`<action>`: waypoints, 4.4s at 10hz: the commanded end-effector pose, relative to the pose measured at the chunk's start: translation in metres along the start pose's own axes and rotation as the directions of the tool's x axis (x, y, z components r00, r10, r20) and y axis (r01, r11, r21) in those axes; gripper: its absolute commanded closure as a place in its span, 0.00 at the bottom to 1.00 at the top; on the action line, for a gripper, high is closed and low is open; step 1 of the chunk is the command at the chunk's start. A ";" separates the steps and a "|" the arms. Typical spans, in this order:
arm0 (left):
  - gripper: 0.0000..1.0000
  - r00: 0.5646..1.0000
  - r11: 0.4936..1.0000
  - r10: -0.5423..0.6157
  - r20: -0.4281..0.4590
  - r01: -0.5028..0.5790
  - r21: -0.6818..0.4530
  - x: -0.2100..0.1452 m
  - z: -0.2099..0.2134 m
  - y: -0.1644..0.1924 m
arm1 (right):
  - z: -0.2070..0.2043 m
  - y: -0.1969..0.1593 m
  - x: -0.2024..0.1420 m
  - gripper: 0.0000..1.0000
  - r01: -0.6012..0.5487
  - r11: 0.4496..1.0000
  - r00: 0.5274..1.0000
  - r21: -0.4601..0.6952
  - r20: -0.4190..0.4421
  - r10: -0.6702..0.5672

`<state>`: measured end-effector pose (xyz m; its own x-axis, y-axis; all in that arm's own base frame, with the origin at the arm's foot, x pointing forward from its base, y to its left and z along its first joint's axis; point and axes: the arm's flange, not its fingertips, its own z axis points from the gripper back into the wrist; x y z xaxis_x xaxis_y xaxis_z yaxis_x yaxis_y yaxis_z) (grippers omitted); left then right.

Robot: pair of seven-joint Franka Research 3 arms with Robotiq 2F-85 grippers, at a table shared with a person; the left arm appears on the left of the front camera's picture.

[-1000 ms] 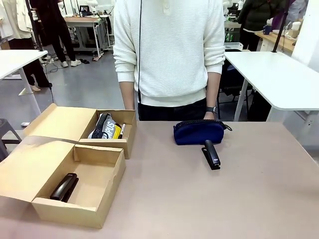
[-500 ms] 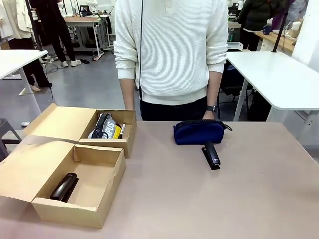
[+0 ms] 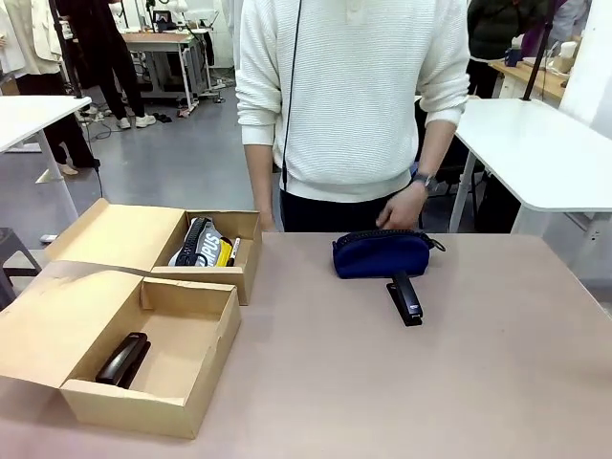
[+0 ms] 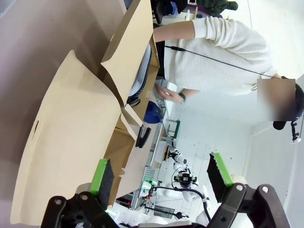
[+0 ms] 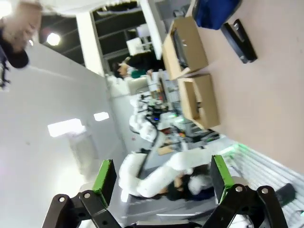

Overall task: Place items inside the box.
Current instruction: Pick up a Pencil pouch or Stapler and place it inside the Mailer Box closest to the robot.

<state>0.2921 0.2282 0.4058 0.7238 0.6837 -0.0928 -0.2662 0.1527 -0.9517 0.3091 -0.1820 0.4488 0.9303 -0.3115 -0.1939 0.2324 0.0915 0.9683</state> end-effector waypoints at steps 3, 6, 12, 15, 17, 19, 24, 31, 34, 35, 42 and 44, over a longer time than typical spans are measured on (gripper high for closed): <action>0.00 1.000 1.000 -0.020 -0.011 0.020 -0.003 -0.001 0.002 0.000 | -0.105 0.039 0.064 0.00 -0.529 0.788 0.845 -0.315 -0.288 0.452; 0.00 1.000 1.000 -0.020 -0.011 0.020 -0.003 -0.001 0.002 0.000 | -0.022 0.043 0.058 0.00 -0.476 0.878 0.848 -0.049 -0.290 0.443; 0.00 1.000 1.000 -0.020 -0.011 0.020 -0.003 -0.001 0.002 0.000 | 0.059 -0.012 0.009 0.00 -0.641 0.767 0.765 0.031 -0.063 0.641; 0.00 1.000 1.000 -0.020 -0.011 0.020 -0.003 -0.001 0.002 0.000 | 0.019 0.009 0.021 0.00 -0.633 0.774 0.771 -0.015 -0.110 0.628; 0.00 1.000 1.000 -0.020 -0.011 0.020 -0.003 -0.001 0.002 0.000 | -0.059 0.037 0.032 0.00 -0.678 0.725 0.721 -0.120 -0.303 0.623; 0.00 1.000 1.000 -0.020 -0.011 0.020 -0.003 -0.001 0.002 0.000 | -0.151 0.053 0.048 0.00 -0.737 0.647 0.652 -0.196 -0.460 0.603; 0.00 1.000 1.000 -0.020 -0.011 0.020 -0.003 -0.001 0.002 0.000 | -0.158 0.056 0.045 0.00 -0.730 0.659 0.660 -0.181 -0.438 0.611; 0.00 1.000 1.000 -0.020 -0.011 0.020 -0.003 -0.001 0.002 0.000 | -0.339 0.078 0.129 0.00 -0.962 -0.264 -0.229 0.077 -0.753 0.617; 0.00 1.000 1.000 -0.020 -0.011 0.020 -0.003 -0.001 0.002 0.000 | -0.339 0.090 0.125 0.00 -0.984 -0.179 -0.110 0.001 -0.793 0.599; 0.00 1.000 1.000 -0.020 -0.011 0.020 -0.003 -0.001 0.002 0.000 | -0.360 0.073 0.130 0.00 -0.973 -0.222 -0.183 0.063 -0.798 0.575; 0.00 1.000 1.000 -0.020 -0.011 0.020 -0.003 -0.001 0.002 0.000 | -0.445 0.034 0.185 0.00 -0.903 -0.344 -0.386 0.256 -0.835 0.392; 0.00 1.000 1.000 -0.020 -0.011 0.020 -0.003 -0.001 0.002 0.000 | -0.459 0.021 0.198 0.00 -0.916 -0.305 -0.365 0.261 -0.858 0.361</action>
<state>0.2930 0.2277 0.4054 0.7251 0.6823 -0.0935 -0.2686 0.1551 -0.9507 0.6165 0.1874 0.3574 -0.0302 0.9477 0.3178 -0.9969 -0.0056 -0.0782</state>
